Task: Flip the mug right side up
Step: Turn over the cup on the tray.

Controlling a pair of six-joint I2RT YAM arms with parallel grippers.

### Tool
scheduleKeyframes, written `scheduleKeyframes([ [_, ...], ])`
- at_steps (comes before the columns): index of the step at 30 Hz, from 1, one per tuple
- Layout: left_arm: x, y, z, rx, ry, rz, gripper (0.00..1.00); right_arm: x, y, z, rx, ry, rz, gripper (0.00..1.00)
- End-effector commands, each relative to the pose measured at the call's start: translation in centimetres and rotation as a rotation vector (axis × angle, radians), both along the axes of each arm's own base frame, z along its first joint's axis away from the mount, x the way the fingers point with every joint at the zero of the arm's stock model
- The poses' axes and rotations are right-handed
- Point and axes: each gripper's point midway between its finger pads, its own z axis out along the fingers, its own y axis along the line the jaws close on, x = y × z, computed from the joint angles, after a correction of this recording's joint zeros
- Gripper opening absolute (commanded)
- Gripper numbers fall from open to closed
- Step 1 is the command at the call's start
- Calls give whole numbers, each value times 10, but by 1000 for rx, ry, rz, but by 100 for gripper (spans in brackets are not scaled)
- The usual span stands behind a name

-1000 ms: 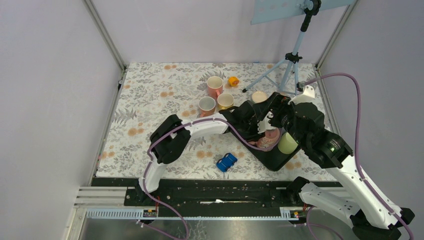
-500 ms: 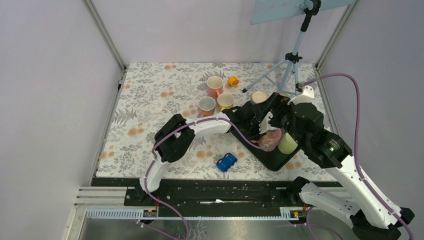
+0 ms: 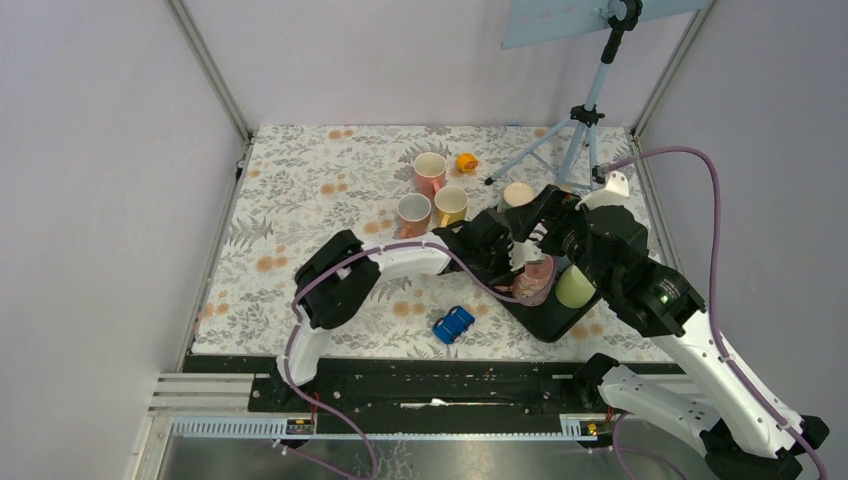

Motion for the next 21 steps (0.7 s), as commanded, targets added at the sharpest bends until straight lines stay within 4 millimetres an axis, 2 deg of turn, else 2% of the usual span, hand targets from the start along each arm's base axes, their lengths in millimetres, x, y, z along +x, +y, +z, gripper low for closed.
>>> scheduleKeyframes([
  [1,8,-18,85,-242,-59,22,0,0,0,21,41,-60,3,100],
  [9,8,-7,119,-340,6,92,0,-5,-1,36,45,-109,35,100],
  [14,9,5,137,-369,25,124,0,-10,6,43,49,-152,96,100],
  [17,11,13,146,-381,37,142,0,-18,19,48,63,-191,191,100],
  [21,19,27,166,-419,58,171,0,-38,47,49,106,-240,390,100],
])
